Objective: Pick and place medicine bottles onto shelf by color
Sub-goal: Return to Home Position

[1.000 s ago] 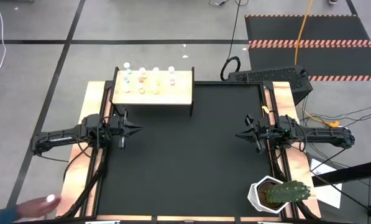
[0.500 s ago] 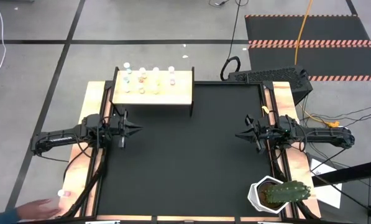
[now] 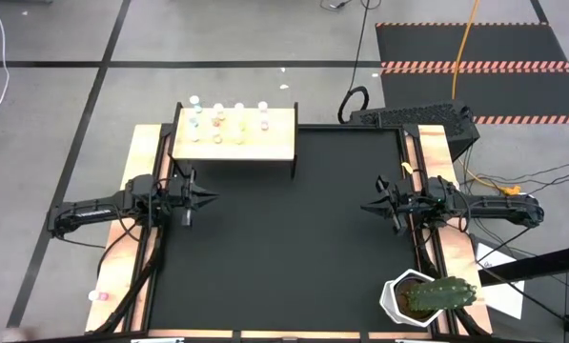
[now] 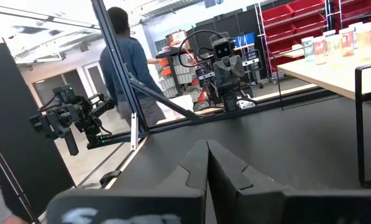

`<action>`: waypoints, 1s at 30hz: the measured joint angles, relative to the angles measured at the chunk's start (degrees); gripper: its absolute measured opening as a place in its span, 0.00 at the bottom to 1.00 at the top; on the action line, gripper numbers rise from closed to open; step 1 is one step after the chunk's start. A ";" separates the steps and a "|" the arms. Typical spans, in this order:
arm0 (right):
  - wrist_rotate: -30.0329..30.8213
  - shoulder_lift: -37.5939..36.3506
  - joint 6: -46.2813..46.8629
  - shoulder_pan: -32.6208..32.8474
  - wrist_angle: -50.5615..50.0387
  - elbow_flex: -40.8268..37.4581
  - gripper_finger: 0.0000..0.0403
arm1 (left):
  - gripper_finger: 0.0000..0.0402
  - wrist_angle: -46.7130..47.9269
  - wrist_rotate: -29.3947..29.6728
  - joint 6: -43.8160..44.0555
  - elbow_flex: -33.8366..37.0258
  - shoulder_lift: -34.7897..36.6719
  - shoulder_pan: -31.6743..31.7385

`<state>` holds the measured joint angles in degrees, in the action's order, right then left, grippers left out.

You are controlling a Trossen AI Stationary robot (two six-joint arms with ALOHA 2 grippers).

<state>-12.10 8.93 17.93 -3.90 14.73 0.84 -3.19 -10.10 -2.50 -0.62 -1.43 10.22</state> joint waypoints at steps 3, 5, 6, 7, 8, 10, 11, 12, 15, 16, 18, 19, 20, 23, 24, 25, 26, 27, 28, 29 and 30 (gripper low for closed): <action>0.01 0.00 0.00 0.00 0.01 0.00 0.00 | 0.09 0.01 -0.01 0.00 0.00 0.00 0.00; -0.02 0.00 0.00 0.00 0.00 0.00 0.00 | 0.09 -0.01 -0.01 -0.02 0.00 0.00 -0.01; 0.00 0.00 0.00 0.00 0.01 0.00 0.00 | 0.09 -0.01 -0.01 -0.02 0.00 0.00 -0.02; -0.01 0.00 0.00 0.00 0.01 0.00 0.00 | 0.09 -0.01 -0.01 -0.02 0.00 0.00 -0.01; 0.00 0.00 0.00 0.00 -0.01 0.00 0.00 | 0.09 -0.01 -0.01 -0.02 0.00 0.00 -0.02; -0.01 0.00 -0.01 0.00 -0.01 0.00 0.00 | 0.09 -0.01 -0.01 -0.03 0.00 0.00 -0.01; -0.02 0.00 0.00 0.00 0.01 0.00 0.00 | 0.09 -0.01 -0.03 -0.02 0.00 0.00 -0.01; -0.02 0.00 0.00 0.00 0.01 0.00 0.00 | 0.09 -0.01 -0.03 -0.02 0.00 0.00 -0.02; 0.00 0.00 0.00 0.00 -0.01 0.00 0.00 | 0.09 -0.01 -0.03 -0.02 0.00 0.00 -0.01; 0.00 0.00 0.00 -0.01 0.00 0.00 0.00 | 0.09 -0.01 -0.03 -0.03 0.00 0.00 -0.02; -0.02 0.00 0.00 0.00 0.01 0.00 0.00 | 0.09 -0.01 -0.03 -0.02 0.00 0.00 -0.01; -0.01 0.00 0.00 0.00 -0.01 0.00 0.00 | 0.09 -0.01 -0.03 -0.04 0.00 0.00 -0.01; -0.02 0.00 0.00 0.00 0.00 0.00 0.00 | 0.09 -0.01 -0.03 -0.04 0.00 0.00 -0.01; -0.02 -0.01 0.00 0.00 -0.01 0.00 0.00 | 0.09 -0.01 -0.03 -0.04 0.00 0.00 -0.02; -0.02 -0.01 0.00 -0.01 0.00 0.00 0.00 | 0.09 -0.01 -0.03 -0.04 0.00 0.00 -0.01; -0.02 0.00 0.00 0.00 -0.01 0.00 0.00 | 0.09 -0.01 -0.03 -0.04 0.00 0.00 0.00; -0.01 0.00 0.00 0.00 -0.01 0.00 0.00 | 0.09 -0.01 -0.03 -0.04 0.00 0.00 -0.02; -0.01 -0.01 0.00 0.00 0.00 0.00 0.00 | 0.09 -0.01 -0.03 -0.04 0.00 0.00 -0.02; -0.02 0.00 -0.02 -0.02 -0.01 0.00 0.00 | 0.09 -0.01 -0.03 -0.04 0.00 0.00 -0.01; 0.00 -0.02 0.00 0.00 -0.01 0.00 0.00 | 0.09 -0.01 -0.03 -0.04 0.00 0.00 0.00; 0.01 0.00 0.00 0.00 -0.01 0.00 0.00 | 0.09 -0.01 -0.03 -0.04 0.00 0.00 -0.02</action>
